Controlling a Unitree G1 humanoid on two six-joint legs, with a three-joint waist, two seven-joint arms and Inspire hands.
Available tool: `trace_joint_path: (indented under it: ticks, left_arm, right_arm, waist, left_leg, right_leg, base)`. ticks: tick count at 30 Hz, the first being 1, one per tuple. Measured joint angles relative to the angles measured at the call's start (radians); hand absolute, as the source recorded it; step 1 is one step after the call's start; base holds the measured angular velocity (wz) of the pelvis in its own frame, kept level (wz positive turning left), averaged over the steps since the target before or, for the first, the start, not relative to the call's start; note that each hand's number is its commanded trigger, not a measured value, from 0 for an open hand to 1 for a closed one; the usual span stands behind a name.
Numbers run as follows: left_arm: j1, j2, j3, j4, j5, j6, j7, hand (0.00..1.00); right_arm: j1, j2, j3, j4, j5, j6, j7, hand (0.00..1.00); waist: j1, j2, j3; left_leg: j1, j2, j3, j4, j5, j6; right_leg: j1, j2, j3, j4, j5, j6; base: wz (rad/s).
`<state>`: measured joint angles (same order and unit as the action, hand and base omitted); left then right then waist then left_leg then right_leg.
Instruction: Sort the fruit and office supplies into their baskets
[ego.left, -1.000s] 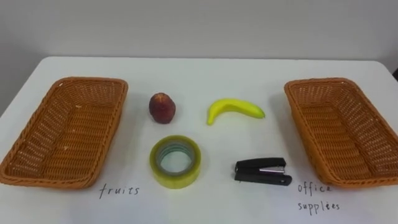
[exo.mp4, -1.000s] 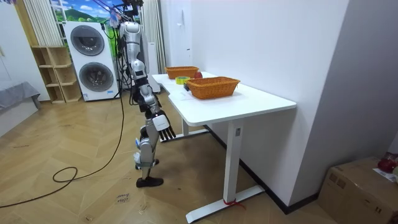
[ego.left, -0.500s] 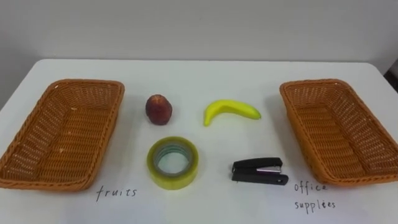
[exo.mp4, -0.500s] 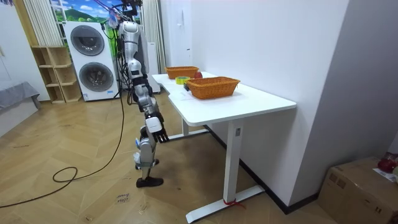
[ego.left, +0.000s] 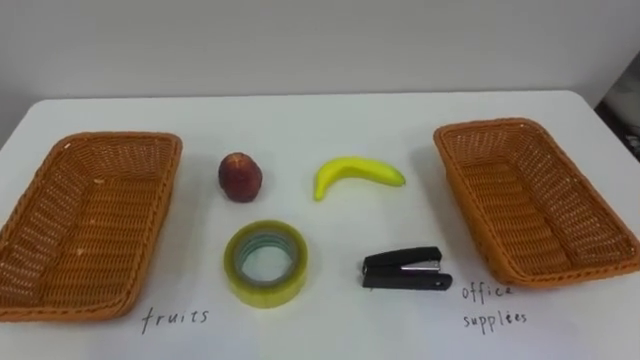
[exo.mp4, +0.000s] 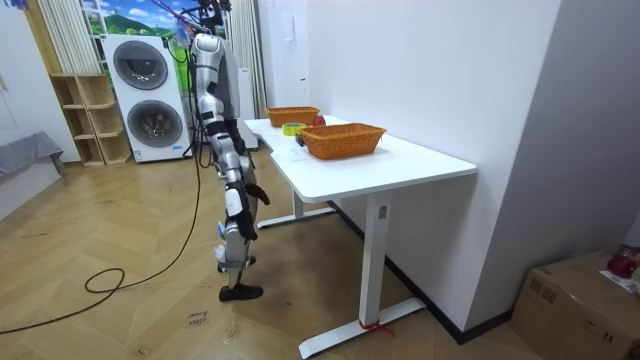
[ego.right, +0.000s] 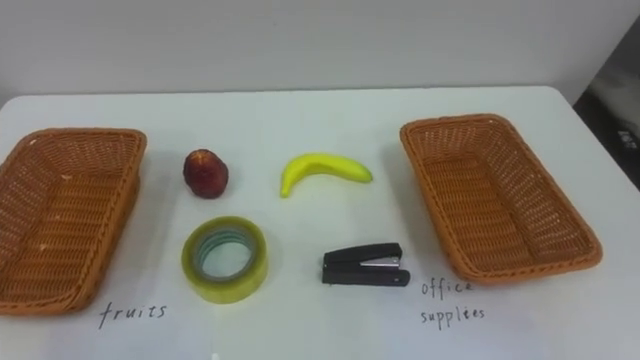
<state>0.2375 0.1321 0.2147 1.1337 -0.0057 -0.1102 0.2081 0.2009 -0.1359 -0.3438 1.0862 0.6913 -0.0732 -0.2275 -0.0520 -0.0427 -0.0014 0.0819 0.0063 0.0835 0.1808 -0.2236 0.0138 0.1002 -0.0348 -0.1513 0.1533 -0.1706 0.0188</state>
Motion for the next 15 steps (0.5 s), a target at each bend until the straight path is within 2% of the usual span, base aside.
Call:
trace_joint_path:
  ticks: [4, 7, 11, 15]
  left_arm:
    - [0.009, 0.023, 0.000, -0.027, 0.001, 0.000, 0.019, 0.00]
    - [0.023, 0.025, 0.001, -0.038, 0.001, 0.001, 0.020, 0.00]
    - [0.038, 0.025, 0.018, -0.045, 0.002, 0.018, 0.024, 0.00]
    - [0.043, 0.026, 0.018, -0.056, 0.018, 0.019, 0.028, 0.00]
  right_arm:
    - [0.007, -0.007, -0.033, -0.057, 0.055, -0.021, -0.096, 0.00]
    - [0.019, -0.011, -0.049, -0.100, 0.071, -0.022, -0.154, 0.00]
    - [0.028, -0.010, -0.126, -0.192, 0.078, -0.025, -0.260, 0.00]
    - [0.035, -0.014, -0.154, -0.284, 0.070, -0.061, -0.378, 0.00]
  waist:
    - [-0.009, -0.011, 0.0024]
    - [-0.018, -0.012, 0.0023]
    - [-0.030, -0.007, 0.0011]
    - [-0.038, -0.007, 0.0016]
  left_leg:
    - [0.000, 0.000, 0.000, 0.000, 0.000, 0.000]
    - [0.000, 0.000, -0.001, -0.004, -0.001, 0.001]
    - [0.003, -0.001, -0.002, -0.013, 0.000, 0.001]
    - [0.002, -0.001, 0.001, -0.013, 0.000, 0.001]
  right_leg:
    - [0.000, 0.000, 0.002, 0.000, 0.000, 0.000]
    - [0.000, 0.001, 0.006, -0.001, 0.000, 0.000]
    - [-0.003, 0.002, 0.014, -0.001, 0.000, 0.000]
    - [-0.005, 0.003, 0.019, -0.001, -0.001, 0.001]
  base:
    - [0.00]
    - [0.00]
    - [-0.04]
    - [-0.02]
